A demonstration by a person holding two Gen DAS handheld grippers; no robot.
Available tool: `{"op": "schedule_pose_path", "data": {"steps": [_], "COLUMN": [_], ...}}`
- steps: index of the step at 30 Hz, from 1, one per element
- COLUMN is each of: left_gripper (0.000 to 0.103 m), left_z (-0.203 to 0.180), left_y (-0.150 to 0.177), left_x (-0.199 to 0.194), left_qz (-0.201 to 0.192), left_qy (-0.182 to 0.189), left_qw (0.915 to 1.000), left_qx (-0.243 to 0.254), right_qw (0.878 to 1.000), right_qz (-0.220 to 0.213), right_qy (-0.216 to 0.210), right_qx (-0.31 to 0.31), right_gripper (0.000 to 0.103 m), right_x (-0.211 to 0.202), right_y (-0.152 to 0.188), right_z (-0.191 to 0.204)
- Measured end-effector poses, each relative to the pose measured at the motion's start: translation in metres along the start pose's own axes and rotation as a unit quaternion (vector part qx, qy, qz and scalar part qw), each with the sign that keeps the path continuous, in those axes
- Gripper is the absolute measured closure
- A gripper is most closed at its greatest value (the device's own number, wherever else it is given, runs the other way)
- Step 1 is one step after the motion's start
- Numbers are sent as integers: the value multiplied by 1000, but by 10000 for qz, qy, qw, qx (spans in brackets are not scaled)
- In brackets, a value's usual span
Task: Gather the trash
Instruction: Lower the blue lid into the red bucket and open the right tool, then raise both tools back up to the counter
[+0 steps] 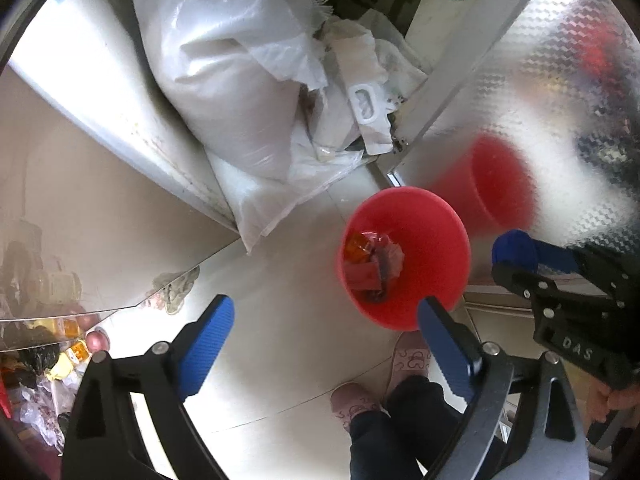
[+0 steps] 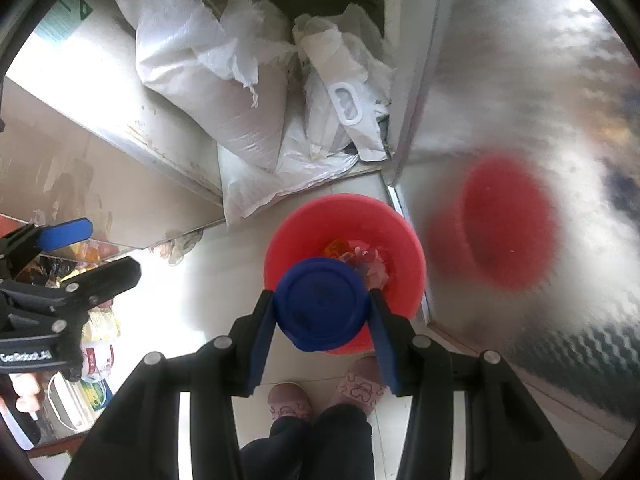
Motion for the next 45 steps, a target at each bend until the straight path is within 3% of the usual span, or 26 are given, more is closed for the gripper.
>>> {"op": "schedule_pose_path", "data": {"steps": [6, 7, 8, 10, 11, 16, 20, 27, 30, 32, 35, 41, 45], "left_gripper": [10, 5, 0, 0, 0, 0, 0, 0, 0, 0, 0, 0, 0], "left_z": [10, 10, 11, 11, 10, 3, -5, -36, -55, -72, -92, -128, -147], "left_y": [5, 6, 7, 10, 11, 18, 23, 34, 37, 38, 41, 37, 31], "left_x": [3, 4, 4, 3, 2, -18, -56, -169, -230, -272, -318, -399, -431], "left_qz": [-27, -10, -6, -36, -43, -126, -239, -436, -643, -793, -1018, -1527, -1759], "left_qy": [-75, -56, -55, -63, -70, -113, -107, -484, -477, -512, -505, -729, -542], "left_qw": [10000, 10000, 10000, 10000, 10000, 9999, 9996, 9979, 9968, 9955, 9935, 9854, 9824], "left_qx": [-52, -44, -49, -48, -34, -1, -52, -71, -75, -29, 75, 205, 313], "right_qw": [9999, 9999, 9999, 9999, 9999, 9999, 9999, 9997, 9996, 9985, 9955, 9861, 9809], "right_qz": [55, 67, 51, -39, -72, -54, -80, -181, -284, -548, -931, -1647, -1918], "right_qy": [37, 58, 85, 115, 124, 116, 115, 15, 11, -75, 142, 202, 296], "right_qx": [-86, -94, -100, -68, -46, -50, -89, -136, -87, 62, 53, 78, 151], "right_gripper": [60, 59, 49, 27, 23, 21, 19, 13, 13, 10, 2, 1, 1], "right_x": [12, 14, 14, 14, 12, -4, -32, -129, -186, -230, -289, -377, -425], "right_y": [-3, -3, -3, -3, -2, 3, 6, 7, 5, 4, 6, 14, 19], "right_z": [8, 8, 9, 9, 9, 10, 13, 22, 22, 18, 13, -5, -13]}}
Point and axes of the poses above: each gripper's, at about its wrist camera, not at the fingertips, and x roughly the way its jaws point, z to its left, y to its underside, the point moved 2 cm from there along x, roughly the way its jaws point, and after that the axes turned 13 degrees about y, right-handed, at the moved point
